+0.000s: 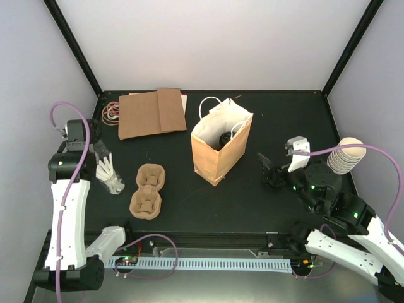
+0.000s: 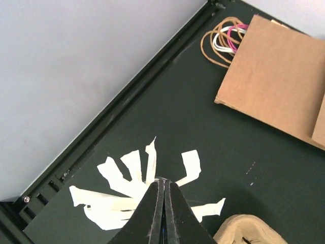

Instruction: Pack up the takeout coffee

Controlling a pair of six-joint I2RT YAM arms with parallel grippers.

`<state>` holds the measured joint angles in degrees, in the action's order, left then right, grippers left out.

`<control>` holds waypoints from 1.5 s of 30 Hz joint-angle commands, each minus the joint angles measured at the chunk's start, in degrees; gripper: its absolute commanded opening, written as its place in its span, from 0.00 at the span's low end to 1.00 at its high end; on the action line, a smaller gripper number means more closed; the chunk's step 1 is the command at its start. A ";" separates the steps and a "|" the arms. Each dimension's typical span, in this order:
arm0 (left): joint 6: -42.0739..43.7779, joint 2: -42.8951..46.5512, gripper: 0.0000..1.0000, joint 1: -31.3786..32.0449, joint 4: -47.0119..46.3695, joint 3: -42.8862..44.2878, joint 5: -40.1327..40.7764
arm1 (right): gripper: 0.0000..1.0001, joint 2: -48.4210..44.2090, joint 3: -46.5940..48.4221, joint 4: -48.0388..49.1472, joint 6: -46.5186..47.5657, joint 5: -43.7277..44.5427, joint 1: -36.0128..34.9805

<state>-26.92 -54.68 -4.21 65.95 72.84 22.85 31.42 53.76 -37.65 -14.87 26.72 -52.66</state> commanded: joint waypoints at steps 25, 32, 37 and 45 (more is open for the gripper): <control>6.54 20.70 0.01 -0.51 -19.89 12.06 -16.90 | 1.00 0.92 1.27 0.12 0.65 0.41 0.19; -9.25 23.58 0.02 -0.47 -42.04 4.99 -42.48 | 1.00 0.60 1.16 0.05 0.27 0.57 0.19; -27.80 19.02 0.02 0.07 -65.56 -6.29 -62.48 | 1.00 0.32 0.74 0.40 0.08 0.86 0.19; -20.83 16.05 0.01 17.31 -68.49 -11.80 -51.90 | 1.00 0.03 0.31 0.60 -0.82 0.77 0.19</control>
<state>-50.65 -39.83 6.11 3.25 59.37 -31.55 32.21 53.87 -37.69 -15.11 26.76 -52.66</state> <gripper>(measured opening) 0.019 0.999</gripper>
